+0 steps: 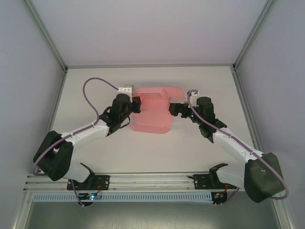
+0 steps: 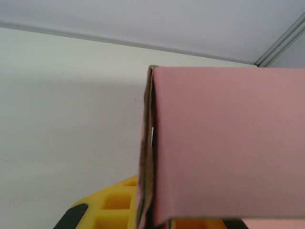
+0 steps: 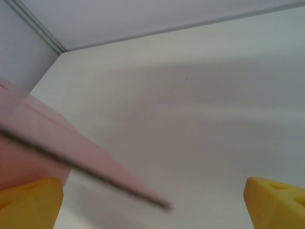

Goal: Assemble paper box

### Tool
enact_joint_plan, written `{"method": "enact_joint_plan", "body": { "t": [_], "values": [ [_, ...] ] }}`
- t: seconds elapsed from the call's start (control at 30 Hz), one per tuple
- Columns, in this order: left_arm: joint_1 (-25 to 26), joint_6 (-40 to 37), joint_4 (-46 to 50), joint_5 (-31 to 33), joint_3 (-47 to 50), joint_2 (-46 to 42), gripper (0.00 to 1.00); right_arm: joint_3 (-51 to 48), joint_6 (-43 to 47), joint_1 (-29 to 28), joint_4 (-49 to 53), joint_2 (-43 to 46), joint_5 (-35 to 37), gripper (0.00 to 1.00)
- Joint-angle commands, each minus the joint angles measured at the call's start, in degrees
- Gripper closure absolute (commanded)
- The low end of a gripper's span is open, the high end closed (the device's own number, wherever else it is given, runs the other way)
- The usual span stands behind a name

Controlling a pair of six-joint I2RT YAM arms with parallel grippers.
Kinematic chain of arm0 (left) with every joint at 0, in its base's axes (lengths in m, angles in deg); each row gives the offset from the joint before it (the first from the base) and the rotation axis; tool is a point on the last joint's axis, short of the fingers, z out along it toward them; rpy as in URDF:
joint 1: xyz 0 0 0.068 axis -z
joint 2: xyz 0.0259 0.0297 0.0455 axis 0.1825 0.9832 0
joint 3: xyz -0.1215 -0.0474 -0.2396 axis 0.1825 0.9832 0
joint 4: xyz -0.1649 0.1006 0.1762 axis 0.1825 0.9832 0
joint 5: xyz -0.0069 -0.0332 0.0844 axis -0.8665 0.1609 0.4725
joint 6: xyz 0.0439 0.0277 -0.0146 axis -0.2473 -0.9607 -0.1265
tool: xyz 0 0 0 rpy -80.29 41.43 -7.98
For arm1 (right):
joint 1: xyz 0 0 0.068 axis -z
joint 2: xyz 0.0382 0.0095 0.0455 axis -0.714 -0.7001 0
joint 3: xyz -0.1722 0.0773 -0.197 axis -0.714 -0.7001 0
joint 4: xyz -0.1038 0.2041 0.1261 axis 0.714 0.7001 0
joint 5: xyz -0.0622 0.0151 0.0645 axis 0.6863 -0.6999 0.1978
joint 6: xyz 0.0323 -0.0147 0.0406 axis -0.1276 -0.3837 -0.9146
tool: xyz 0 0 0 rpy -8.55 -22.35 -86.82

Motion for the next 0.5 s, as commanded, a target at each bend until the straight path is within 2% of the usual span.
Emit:
{"method": "enact_joint_plan", "body": {
  "t": [0.0, 0.13, 0.27, 0.37, 0.47],
  "values": [
    [0.0, 0.3, -3.3, -1.1, -1.0, 1.0, 1.0, 2.5, 0.4, -1.0, -4.1, -2.6, -2.0, 0.03],
    [0.0, 1.2, -4.3, -1.9, -0.9, 1.2, 1.0, 3.6, -2.6, -2.2, -7.3, -6.3, -3.8, 0.04],
    [0.1, 1.5, -7.2, -3.9, 0.1, 1.5, 1.0, 3.2, -7.5, -2.7, -14.0, -10.0, -5.8, 0.11],
    [0.0, 0.8, -8.5, -5.0, 0.5, 1.6, 1.0, 3.5, -9.8, -2.7, -17.0, -12.1, -8.3, 0.25],
    [0.0, 0.4, -9.6, -4.7, 1.2, 1.4, 1.0, 4.2, -9.8, -2.7, -16.6, -13.0, -9.6, 0.5]
  ]
}}
